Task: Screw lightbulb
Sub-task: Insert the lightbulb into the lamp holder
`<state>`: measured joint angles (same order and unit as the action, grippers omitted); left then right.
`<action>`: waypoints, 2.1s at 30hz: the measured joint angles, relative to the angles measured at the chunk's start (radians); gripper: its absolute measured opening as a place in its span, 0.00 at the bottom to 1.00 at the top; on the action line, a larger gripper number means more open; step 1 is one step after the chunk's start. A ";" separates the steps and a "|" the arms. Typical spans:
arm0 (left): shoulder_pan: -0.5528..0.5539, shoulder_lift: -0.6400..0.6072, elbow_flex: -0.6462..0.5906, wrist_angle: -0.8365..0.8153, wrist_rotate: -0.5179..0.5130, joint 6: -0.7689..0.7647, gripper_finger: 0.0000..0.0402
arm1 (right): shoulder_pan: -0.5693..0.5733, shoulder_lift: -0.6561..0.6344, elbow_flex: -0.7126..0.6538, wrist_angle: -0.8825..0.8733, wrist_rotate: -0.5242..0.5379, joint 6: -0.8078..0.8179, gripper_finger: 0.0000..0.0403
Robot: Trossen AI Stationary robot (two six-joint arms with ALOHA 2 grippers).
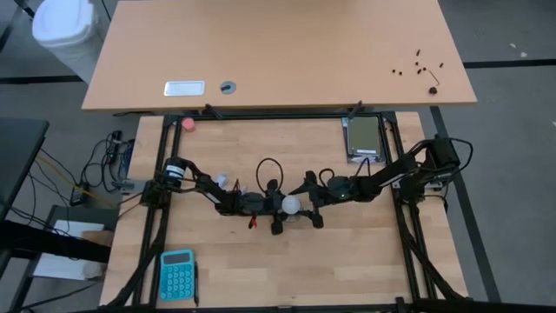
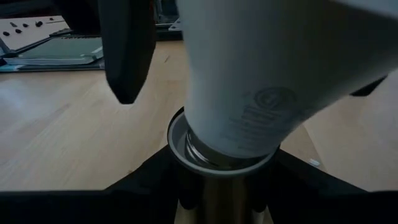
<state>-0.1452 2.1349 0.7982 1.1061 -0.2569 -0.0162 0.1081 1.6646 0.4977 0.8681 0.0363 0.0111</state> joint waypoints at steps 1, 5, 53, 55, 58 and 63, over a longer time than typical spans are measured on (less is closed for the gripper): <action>0.000 0.000 0.000 0.000 0.000 0.000 0.47 | 0.000 0.000 -0.001 0.009 -0.001 -0.007 0.81; 0.000 0.000 0.000 0.000 0.000 0.000 0.47 | 0.000 0.000 0.000 0.059 -0.002 -0.025 0.81; 0.000 -0.001 0.000 -0.005 0.000 0.000 0.47 | -0.017 0.195 0.021 0.338 -0.002 -0.020 0.76; 0.000 -0.001 0.000 -0.005 0.000 0.000 0.47 | -0.008 0.194 0.021 0.333 0.012 -0.021 0.76; 0.000 -0.001 0.000 -0.005 0.000 0.000 0.47 | -0.002 0.181 0.020 0.300 0.022 -0.016 0.76; 0.000 -0.001 0.000 -0.005 0.000 0.000 0.47 | -0.001 0.108 0.020 0.175 0.025 0.014 0.76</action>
<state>-0.1452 2.1338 0.7979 1.1007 -0.2571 -0.0162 0.1073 1.7727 0.5179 1.0427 0.0612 0.0249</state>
